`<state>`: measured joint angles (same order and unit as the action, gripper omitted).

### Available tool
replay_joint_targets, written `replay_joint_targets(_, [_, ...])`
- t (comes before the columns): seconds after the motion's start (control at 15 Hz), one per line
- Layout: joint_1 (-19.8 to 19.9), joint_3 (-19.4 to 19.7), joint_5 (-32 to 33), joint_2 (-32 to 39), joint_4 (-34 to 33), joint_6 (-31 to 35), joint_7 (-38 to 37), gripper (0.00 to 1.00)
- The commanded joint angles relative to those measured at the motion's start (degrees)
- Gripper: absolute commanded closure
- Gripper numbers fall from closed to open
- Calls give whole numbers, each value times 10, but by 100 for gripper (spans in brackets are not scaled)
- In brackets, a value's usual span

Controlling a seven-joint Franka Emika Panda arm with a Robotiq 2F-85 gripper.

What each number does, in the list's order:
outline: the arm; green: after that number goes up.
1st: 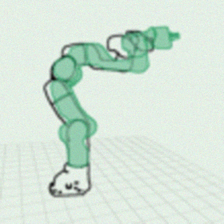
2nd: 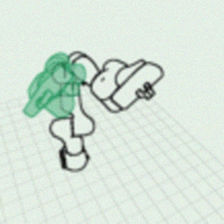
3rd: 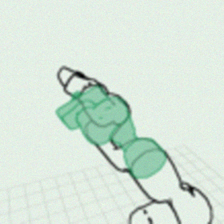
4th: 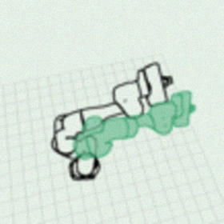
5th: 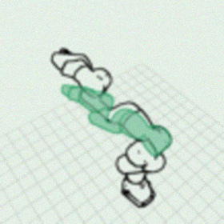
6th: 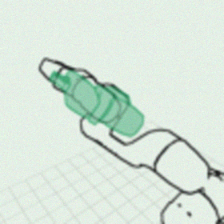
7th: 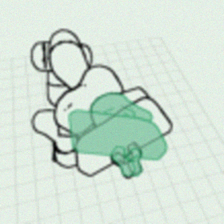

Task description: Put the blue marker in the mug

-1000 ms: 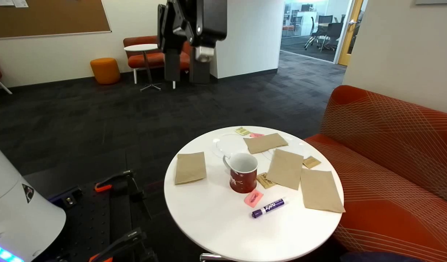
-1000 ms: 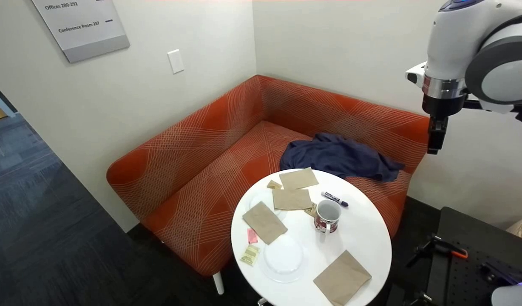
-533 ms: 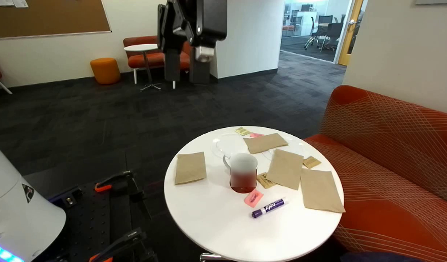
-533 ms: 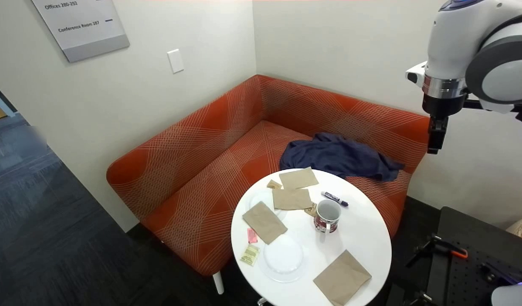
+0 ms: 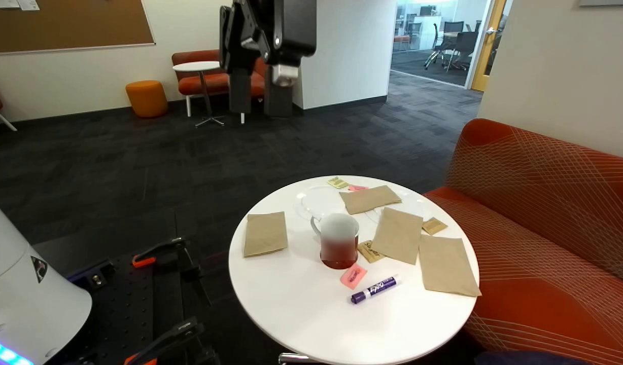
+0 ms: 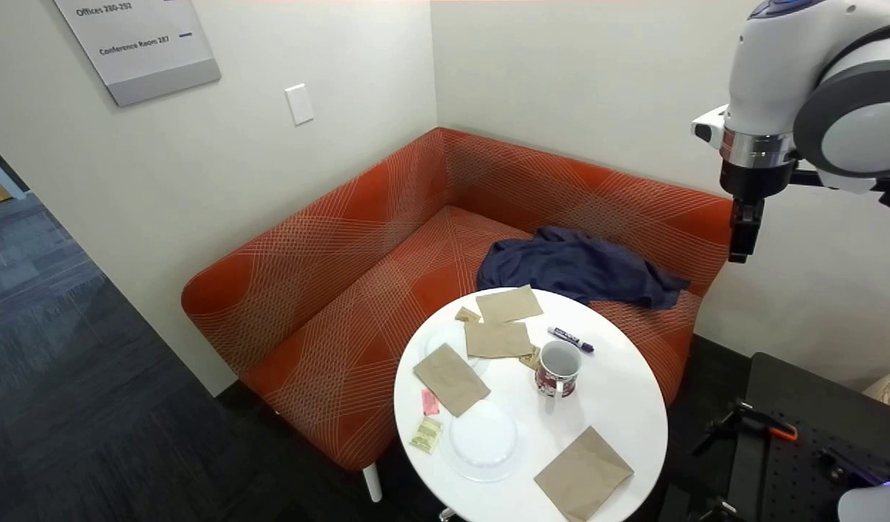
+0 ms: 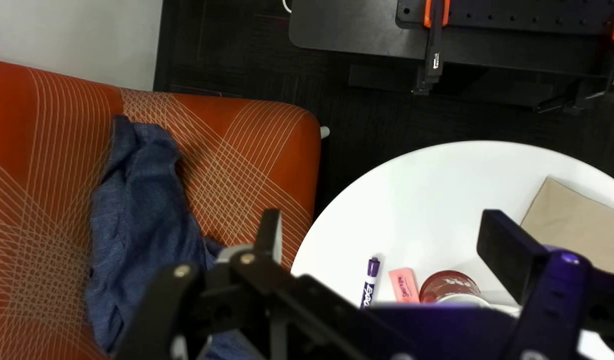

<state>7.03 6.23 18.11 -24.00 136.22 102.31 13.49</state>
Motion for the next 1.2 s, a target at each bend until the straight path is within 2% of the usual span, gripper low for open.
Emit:
replay_joint_targets(0.0, [-6, 5, 2, 0, -1, -2, -2, 0])
replay_joint_targets(0.2, [-7, 2, 1, 9, 0, 4, -14, 0])
replay_joint_targets(0.47, [-8, -7, -5, 39, 2, 35, -69, 0])
replay_joint_targets(0.93, [-11, -8, -30, 103, 13, 142, -133, 0])
replay_joint_targets(1.13, [-8, -3, -37, 131, 16, 188, -134, 0])
